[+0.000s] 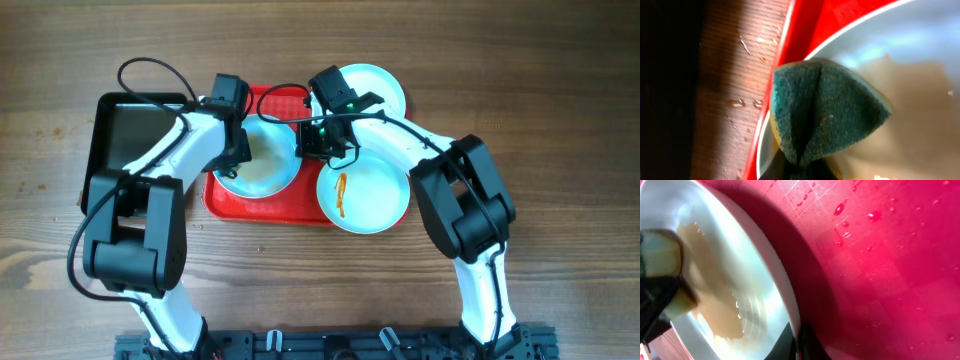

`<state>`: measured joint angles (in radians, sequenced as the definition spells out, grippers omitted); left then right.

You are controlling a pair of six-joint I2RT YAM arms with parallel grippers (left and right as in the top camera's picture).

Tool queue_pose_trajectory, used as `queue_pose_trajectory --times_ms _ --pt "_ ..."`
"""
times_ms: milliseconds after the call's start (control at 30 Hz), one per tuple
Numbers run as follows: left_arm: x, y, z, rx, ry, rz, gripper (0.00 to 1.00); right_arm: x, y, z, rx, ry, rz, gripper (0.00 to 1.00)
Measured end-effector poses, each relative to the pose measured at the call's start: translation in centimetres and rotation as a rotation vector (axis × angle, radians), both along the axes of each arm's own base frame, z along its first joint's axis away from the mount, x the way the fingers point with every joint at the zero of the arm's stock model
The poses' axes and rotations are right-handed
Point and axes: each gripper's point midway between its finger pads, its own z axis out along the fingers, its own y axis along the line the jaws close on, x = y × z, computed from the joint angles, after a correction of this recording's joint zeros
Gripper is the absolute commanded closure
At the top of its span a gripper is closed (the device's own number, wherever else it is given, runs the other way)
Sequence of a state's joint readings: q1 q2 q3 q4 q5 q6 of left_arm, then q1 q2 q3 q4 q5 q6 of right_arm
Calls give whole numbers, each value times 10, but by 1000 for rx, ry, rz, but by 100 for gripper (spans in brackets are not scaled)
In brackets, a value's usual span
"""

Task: Clean dirty plates on tray and stack at the side
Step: 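Return the sponge to the black tray with the left gripper, then lift the cleaned plate with the right gripper and carry it right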

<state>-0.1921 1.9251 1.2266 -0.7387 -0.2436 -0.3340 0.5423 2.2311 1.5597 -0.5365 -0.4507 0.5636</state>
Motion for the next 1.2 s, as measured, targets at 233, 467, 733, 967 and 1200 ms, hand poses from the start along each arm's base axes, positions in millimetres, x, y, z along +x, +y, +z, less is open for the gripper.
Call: queue_pose_trajectory --times_ms 233,467,733,967,1200 --pt "21 -13 93 -161 -108 16 96 7 -10 -1 -11 -4 -25 96" --pt "17 27 120 -167 -152 117 96 11 -5 4 15 -18 -24 62" --pt "16 50 120 -170 -157 180 96 5 5 -2 -23 -34 -19 96" --pt "16 53 120 -180 -158 188 96 -2 -8 0 -139 -39 -12 96" --pt "14 76 119 -279 -164 269 96 24 -51 58 -355 -304 -1 96"
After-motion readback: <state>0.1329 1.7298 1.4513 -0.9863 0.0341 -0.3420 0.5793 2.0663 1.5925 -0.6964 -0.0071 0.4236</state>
